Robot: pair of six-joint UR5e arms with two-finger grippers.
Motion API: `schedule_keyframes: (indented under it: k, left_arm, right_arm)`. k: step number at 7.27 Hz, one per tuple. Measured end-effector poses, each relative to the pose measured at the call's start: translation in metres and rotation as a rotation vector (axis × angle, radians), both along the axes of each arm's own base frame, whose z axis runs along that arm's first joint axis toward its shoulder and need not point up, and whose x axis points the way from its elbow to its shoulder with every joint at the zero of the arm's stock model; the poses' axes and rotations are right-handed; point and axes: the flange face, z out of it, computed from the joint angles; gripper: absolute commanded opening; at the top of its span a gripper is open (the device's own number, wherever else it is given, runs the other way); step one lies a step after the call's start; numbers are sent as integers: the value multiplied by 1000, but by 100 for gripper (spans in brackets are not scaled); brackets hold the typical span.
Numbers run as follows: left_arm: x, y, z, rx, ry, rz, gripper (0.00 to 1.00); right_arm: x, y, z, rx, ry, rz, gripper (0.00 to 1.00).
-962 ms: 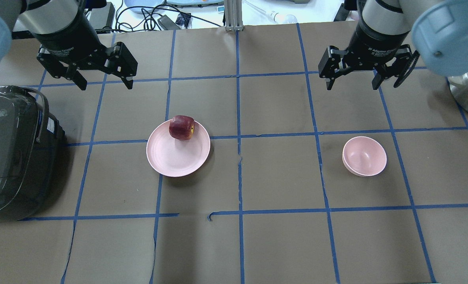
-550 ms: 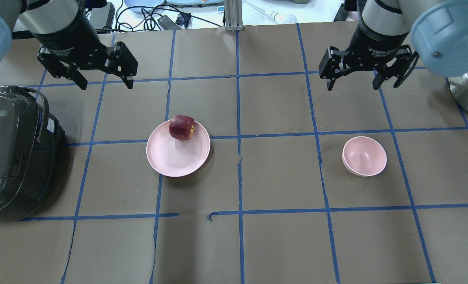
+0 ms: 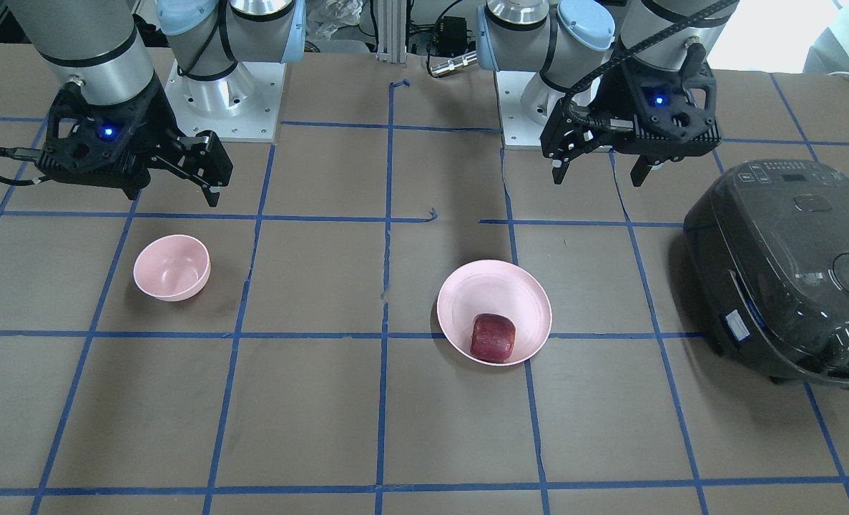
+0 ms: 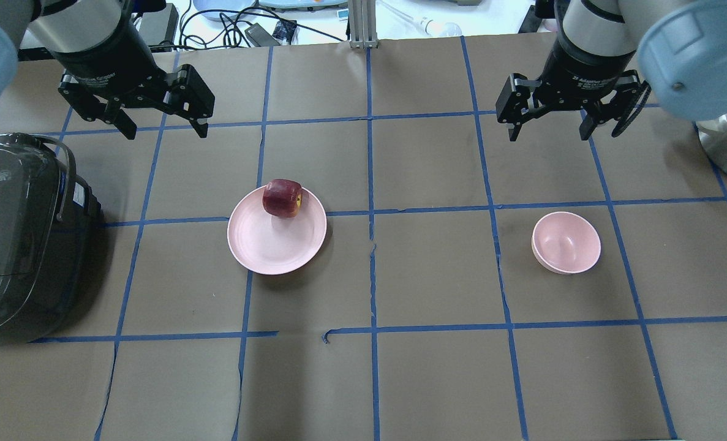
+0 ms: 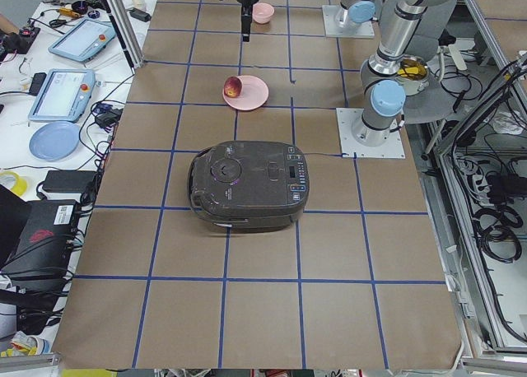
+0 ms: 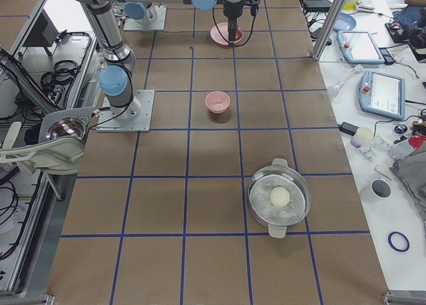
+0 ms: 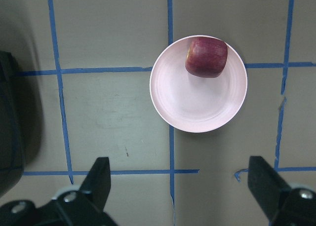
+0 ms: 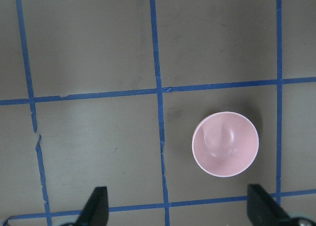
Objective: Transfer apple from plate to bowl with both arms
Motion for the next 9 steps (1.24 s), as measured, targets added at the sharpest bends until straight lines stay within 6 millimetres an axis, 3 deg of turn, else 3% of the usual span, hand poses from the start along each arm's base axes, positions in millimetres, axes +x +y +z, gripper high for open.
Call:
schedule_keyframes:
  k: [9]
  left_arm:
    - [0,-1,-8,12,-4,-1,100]
  right_arm:
    - [-1,-1,-3,6,6,9,100]
